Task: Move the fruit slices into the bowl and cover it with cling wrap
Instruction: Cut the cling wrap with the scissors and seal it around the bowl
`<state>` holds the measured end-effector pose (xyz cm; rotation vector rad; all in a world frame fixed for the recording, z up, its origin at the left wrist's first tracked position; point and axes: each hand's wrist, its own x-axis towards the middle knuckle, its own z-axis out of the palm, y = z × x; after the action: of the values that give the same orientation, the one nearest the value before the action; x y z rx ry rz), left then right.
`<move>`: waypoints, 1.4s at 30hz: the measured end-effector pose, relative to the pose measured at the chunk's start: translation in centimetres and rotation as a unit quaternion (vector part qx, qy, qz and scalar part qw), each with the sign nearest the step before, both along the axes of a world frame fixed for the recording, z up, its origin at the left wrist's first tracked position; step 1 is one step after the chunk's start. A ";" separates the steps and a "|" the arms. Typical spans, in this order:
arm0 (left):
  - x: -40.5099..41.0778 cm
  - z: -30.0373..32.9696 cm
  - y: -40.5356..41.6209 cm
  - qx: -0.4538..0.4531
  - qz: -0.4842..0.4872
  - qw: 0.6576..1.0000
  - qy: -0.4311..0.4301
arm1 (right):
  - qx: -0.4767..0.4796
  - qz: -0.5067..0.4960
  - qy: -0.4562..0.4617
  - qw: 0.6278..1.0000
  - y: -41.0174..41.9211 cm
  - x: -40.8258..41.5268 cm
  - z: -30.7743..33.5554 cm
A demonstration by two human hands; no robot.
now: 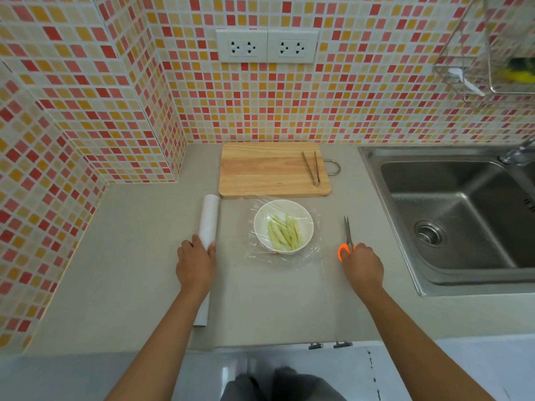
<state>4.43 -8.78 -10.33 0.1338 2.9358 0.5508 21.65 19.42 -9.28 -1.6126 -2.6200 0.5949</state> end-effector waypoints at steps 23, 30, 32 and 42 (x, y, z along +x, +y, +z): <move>0.3 1.4 0.7 -0.018 0.006 0.996 0.082 | 0.080 0.065 -0.053 0.993 0.5 -1.5 1.9; -0.6 4.1 6.1 0.229 -0.030 0.970 0.072 | -0.012 0.030 0.174 0.984 0.7 -5.6 3.8; -1.0 4.0 8.3 0.248 -0.025 0.968 0.012 | -0.034 0.051 0.199 0.978 0.6 -7.3 3.9; -0.9 1.6 11.8 0.305 0.065 0.943 -0.115 | -0.014 0.155 0.154 0.976 -0.1 -11.5 0.9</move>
<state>3.50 2.98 -8.76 -0.0568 2.4638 1.3775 10.17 19.31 -8.34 -1.0185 -2.6442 0.8209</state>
